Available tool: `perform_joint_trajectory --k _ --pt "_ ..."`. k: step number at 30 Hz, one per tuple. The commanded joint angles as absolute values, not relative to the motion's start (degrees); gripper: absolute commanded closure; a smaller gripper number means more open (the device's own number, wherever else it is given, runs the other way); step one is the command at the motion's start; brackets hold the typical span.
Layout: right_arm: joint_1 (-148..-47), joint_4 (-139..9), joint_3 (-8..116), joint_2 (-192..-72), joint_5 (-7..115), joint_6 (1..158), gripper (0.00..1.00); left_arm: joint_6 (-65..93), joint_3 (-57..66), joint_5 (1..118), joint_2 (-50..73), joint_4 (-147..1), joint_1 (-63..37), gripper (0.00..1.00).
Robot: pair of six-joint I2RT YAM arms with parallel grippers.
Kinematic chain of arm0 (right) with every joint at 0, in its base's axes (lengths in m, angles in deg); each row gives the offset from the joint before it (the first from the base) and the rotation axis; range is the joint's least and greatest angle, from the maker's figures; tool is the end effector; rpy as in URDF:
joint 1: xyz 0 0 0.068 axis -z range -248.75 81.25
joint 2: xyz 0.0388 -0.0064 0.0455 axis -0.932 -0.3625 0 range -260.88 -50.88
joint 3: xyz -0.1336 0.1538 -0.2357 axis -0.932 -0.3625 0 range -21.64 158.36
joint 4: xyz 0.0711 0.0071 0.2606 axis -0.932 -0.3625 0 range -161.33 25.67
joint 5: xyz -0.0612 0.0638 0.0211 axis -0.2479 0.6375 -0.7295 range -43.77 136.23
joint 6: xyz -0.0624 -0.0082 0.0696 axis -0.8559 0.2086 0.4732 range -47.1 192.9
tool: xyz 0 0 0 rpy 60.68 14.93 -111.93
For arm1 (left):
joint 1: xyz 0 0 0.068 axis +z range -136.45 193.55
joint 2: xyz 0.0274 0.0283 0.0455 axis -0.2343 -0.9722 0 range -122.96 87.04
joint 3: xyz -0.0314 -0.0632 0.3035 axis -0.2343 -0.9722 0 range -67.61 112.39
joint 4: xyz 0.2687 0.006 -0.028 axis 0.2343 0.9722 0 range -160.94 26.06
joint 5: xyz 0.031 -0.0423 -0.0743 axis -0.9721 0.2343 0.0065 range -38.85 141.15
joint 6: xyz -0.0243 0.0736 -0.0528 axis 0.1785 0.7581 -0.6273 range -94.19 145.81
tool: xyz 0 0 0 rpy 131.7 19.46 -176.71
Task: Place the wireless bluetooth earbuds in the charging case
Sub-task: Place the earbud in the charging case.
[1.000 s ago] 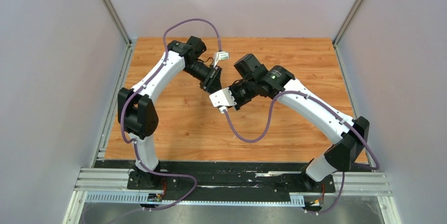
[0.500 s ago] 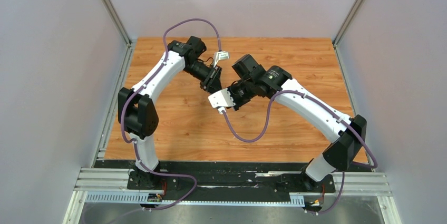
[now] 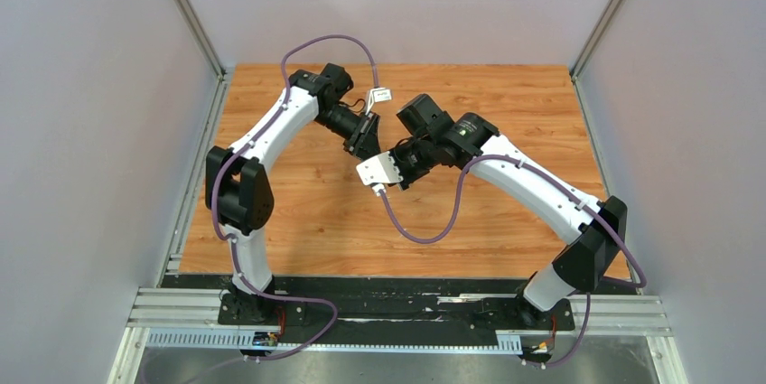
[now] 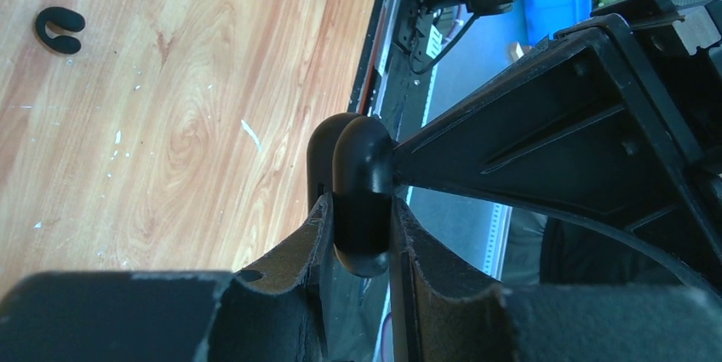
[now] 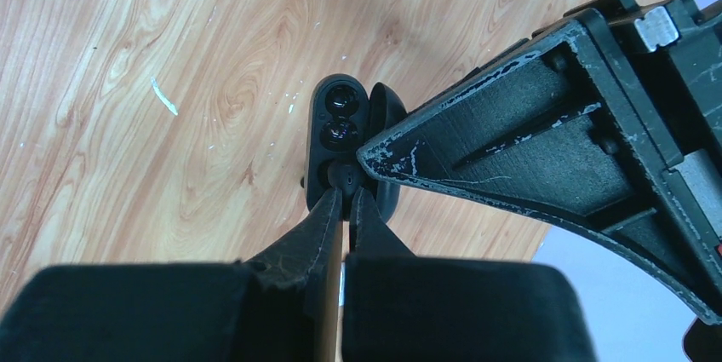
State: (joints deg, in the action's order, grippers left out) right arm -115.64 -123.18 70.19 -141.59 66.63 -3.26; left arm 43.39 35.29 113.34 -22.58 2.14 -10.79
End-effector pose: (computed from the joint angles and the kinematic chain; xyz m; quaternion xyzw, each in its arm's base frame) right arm 0.2236 0.2821 0.3526 -0.8546 0.4074 0.0955 0.3076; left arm 0.3352 -0.2337 0.3179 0.3480 0.7801 -0.5180 0.0456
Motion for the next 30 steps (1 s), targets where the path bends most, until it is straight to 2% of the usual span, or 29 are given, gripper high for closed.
perform_joint_trajectory --k 1,22,30 --pt "-116.27 -123.34 70.81 -141.75 65.52 -2.92 1.00 41.95 37.43 117.29 -22.96 2.87 -10.14 1.00" --pt "-116.65 -124.46 74.04 -145.16 64.49 0.84 1.00 40.72 36.75 119.27 -23.32 2.39 -9.51 1.00" --pt "-116.52 -124.36 74.91 -143.82 61.08 3.53 0.78 41.15 36.96 119.03 -23.52 2.63 -9.14 1.00"
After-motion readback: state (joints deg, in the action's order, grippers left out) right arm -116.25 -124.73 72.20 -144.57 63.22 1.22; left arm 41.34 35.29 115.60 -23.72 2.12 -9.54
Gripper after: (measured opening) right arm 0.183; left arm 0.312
